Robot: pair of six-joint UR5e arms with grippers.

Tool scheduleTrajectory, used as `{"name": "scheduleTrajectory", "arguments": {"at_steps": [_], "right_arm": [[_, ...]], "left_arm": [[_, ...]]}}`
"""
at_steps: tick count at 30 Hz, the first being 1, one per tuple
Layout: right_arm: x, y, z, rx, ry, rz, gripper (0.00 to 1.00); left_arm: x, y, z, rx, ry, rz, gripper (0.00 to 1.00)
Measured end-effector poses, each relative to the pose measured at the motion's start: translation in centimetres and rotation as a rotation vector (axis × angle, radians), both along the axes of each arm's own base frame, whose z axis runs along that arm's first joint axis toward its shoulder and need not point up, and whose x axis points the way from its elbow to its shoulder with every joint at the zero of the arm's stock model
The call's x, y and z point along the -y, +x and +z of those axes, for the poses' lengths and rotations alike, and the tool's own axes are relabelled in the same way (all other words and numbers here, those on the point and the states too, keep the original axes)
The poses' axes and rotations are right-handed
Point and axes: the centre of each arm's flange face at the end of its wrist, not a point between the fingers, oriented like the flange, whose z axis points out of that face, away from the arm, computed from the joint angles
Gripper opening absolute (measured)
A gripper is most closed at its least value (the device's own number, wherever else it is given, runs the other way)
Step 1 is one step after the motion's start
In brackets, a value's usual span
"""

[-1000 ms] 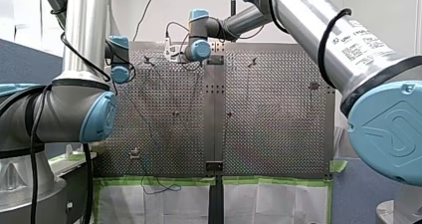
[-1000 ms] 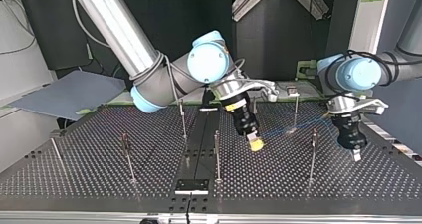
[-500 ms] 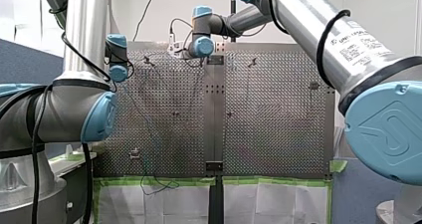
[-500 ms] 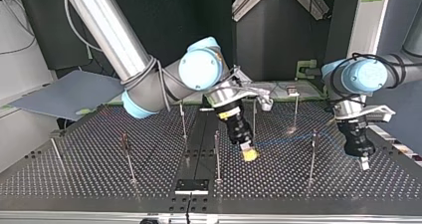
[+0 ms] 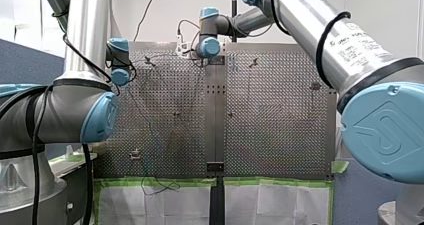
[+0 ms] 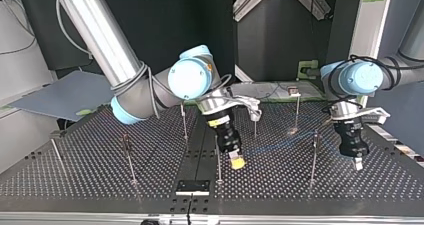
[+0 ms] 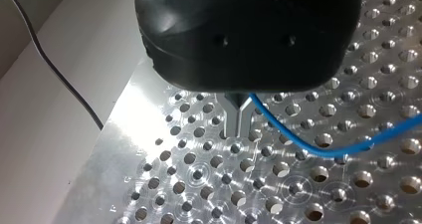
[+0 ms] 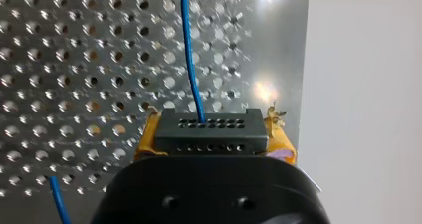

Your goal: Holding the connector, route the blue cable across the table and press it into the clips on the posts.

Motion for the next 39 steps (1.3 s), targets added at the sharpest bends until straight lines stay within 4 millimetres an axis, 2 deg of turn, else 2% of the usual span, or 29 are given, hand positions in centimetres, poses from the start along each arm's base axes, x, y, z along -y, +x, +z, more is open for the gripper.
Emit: {"name": "scheduleTrajectory", "arguments": {"at_steps": [11, 25, 26, 27, 29, 30, 31, 33, 35, 36, 37, 38, 39], "right_arm": [[1.0, -0.7, 2.5, 0.015, -0.022, -0.017, 0.0], [0.2, -0.2, 2.7, 0.0, -0.038, -0.012, 0.0], [0.1, -0.1, 2.6, -0.001, -0.037, -0.014, 0.0], [0.0, 0.0, 2.5, -0.002, -0.035, -0.014, 0.0], [-0.3, 0.3, 2.2, -0.007, -0.03, -0.013, 0.0], [-0.5, 0.4, 2.0, -0.011, -0.027, -0.011, 0.0], [-0.6, 0.5, 1.8, -0.014, -0.024, -0.009, 0.0], [-1.0, 1.0, 1.2, -0.022, -0.017, -0.004, 0.0], [-1.4, 1.4, 0.6, -0.029, -0.011, 0.002, 0.0], [-1.6, 1.6, 0.4, -0.032, -0.009, 0.004, 0.0], [-1.8, 1.8, 0.1, -0.035, -0.006, 0.007, 0.0], [-2.0, 2.0, -0.1, -0.038, -0.004, 0.009, 0.0], [-2.1, 2.2, -0.3, -0.04, -0.002, 0.011, 0.0]], "left_arm": [[0.1, 0.6, -2.1, -0.036, -0.002, -0.003, 0.0], [-0.2, 0.1, -3.2, -0.105, -0.042, 0.012, 0.0], [-0.2, 0.1, -3.3, -0.112, -0.047, 0.017, 0.06], [-0.2, 0.0, -3.5, -0.12, -0.051, 0.022, 0.06], [-0.2, -0.4, -3.8, -0.139, -0.062, 0.035, 0.38], [-0.2, -0.7, -4.0, -0.147, -0.066, 0.041, 0.38], [-0.1, -1.0, -4.2, -0.159, -0.073, 0.047, 0.5], [0.0, -1.5, -4.4, -0.174, -0.084, 0.053, 0.54], [0.0, -2.2, -4.5, -0.19, -0.098, 0.059, 0.64], [-0.1, -2.6, -4.6, -0.196, -0.105, 0.061, 0.64], [-0.1, -3.0, -4.6, -0.204, -0.115, 0.062, 0.69], [-0.1, -3.4, -4.6, -0.21, -0.124, 0.063, 0.8], [-0.1, -3.8, -4.7, -0.216, -0.132, 0.062, 0.8]]}}
